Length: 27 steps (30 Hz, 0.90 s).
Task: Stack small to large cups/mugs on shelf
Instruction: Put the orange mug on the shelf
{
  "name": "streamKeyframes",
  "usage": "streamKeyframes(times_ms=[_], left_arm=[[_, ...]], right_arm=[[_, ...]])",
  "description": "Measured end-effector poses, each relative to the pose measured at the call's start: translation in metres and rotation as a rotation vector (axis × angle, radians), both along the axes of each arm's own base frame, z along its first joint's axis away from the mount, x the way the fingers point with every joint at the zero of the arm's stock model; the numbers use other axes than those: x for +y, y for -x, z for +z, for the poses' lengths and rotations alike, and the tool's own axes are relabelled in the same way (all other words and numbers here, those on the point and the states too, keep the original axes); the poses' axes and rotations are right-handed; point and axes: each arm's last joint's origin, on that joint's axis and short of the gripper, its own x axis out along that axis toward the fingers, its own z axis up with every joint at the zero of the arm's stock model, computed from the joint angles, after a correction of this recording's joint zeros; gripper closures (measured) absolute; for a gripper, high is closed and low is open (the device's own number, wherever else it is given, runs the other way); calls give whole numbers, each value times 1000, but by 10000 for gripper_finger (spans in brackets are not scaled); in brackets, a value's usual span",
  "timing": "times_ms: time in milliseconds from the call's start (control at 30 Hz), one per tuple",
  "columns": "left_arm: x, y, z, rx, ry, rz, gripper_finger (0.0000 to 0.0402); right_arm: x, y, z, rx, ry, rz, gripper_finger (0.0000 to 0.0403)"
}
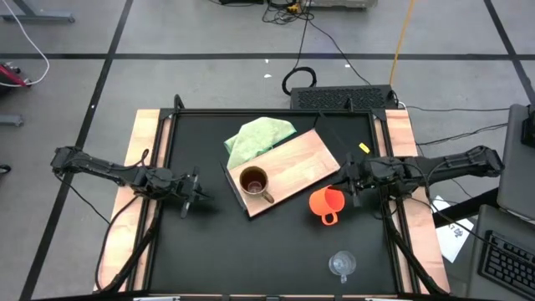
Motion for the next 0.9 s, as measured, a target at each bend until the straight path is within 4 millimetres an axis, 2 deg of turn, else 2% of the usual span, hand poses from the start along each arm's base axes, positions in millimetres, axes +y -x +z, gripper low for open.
streamKeyframes(times_ms=[367,900], left_arm=[[0,0,0,-1,2,1,396],[0,0,0,-1,1,0,396]], right_arm=[[-5,-10,18,89,24,-21,403],[-29,-45,35,188,53,-22,403]])
